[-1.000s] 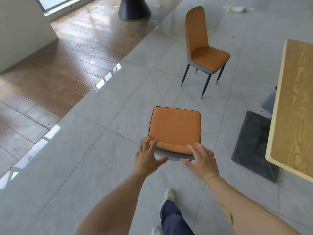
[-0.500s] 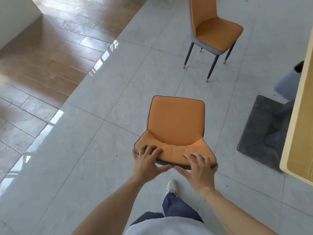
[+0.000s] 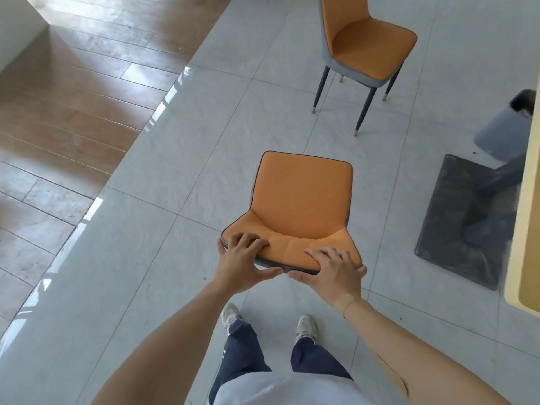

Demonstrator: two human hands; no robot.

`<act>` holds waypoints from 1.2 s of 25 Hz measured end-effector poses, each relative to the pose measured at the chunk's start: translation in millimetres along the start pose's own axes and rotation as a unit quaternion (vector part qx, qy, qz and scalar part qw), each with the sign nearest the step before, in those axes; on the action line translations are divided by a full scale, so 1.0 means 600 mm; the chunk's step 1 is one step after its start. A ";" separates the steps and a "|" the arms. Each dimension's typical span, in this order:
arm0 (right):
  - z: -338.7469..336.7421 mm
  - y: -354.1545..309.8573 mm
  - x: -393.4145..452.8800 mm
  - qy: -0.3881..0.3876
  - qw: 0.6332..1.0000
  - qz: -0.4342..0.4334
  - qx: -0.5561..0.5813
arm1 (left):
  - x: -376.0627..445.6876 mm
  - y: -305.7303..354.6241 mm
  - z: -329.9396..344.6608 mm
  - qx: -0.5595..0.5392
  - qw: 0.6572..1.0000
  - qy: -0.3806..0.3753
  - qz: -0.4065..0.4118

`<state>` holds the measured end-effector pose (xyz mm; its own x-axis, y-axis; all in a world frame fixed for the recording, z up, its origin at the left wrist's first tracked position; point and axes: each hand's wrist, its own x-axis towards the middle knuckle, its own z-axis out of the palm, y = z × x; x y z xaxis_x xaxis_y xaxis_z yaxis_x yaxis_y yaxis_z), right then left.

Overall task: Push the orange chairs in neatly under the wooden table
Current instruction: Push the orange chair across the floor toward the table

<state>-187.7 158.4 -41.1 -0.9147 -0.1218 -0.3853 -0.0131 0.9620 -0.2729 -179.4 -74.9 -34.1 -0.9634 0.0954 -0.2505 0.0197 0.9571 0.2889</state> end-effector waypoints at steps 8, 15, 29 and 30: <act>0.007 -0.174 0.101 0.017 0.997 0.073 0.022 | 0.141 -0.176 -0.091 -0.002 0.995 -0.017 0.093; -0.016 -0.308 0.211 0.003 0.982 0.171 0.078 | 0.294 -0.298 -0.168 0.021 0.982 -0.073 0.175; -0.037 -0.519 0.440 0.133 0.937 0.289 0.140 | 0.617 -0.451 -0.304 0.086 0.937 -0.129 0.313; -0.040 -0.533 0.458 0.140 0.932 0.298 0.152 | 0.640 -0.459 -0.314 0.087 0.933 -0.138 0.319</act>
<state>-444.7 -177.0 -38.9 -0.7929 0.5213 -0.3155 0.6072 0.7193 -0.3375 -605.1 -353.3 -35.4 -0.6349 0.7055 -0.3150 0.6328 0.7087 0.3119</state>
